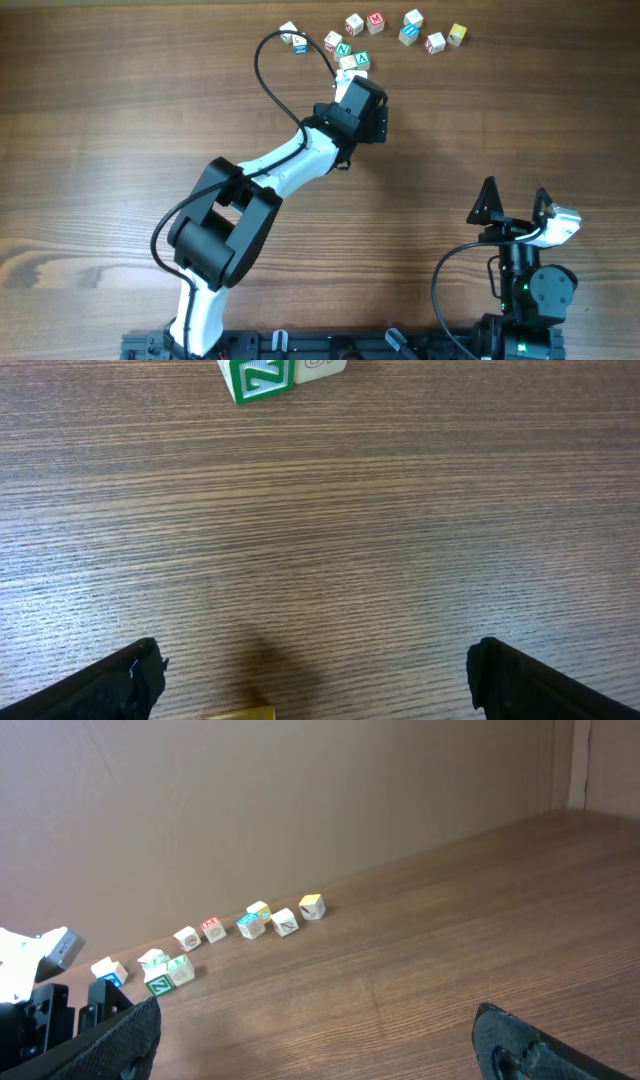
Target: Form a tower
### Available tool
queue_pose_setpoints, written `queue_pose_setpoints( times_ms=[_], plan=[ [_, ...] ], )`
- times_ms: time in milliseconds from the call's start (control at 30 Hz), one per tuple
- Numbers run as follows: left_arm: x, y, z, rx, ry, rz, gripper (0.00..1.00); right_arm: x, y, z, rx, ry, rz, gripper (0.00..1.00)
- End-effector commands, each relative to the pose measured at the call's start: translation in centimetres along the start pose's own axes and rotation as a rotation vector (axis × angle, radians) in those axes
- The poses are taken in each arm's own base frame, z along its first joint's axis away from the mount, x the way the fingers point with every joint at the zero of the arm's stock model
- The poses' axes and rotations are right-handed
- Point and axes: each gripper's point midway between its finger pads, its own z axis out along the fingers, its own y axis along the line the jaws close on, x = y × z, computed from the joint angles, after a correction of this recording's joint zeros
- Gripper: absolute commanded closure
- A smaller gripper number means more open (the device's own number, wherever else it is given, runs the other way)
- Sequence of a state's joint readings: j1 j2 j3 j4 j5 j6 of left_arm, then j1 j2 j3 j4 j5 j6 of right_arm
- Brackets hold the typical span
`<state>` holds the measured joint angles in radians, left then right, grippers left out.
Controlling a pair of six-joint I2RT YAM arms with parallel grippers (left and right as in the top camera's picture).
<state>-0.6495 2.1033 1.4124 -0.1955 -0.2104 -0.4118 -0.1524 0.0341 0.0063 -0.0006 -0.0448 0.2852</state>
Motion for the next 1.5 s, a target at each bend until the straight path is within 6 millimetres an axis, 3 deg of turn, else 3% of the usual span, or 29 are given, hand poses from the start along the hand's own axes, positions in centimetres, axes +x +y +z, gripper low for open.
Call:
queue_pose_setpoints(
  times_ms=[0, 1467],
  plan=[
    [0.58, -0.09, 0.4, 0.008, 0.013, 0.014, 0.0, 0.0, 0.04, 0.0, -0.004, 0.0, -0.013, 0.0],
    [0.01, -0.53, 0.39, 0.028, -0.009, 0.009, 0.0, 0.0, 0.04, 0.0, -0.004, 0.0, -0.013, 0.0]
  ],
)
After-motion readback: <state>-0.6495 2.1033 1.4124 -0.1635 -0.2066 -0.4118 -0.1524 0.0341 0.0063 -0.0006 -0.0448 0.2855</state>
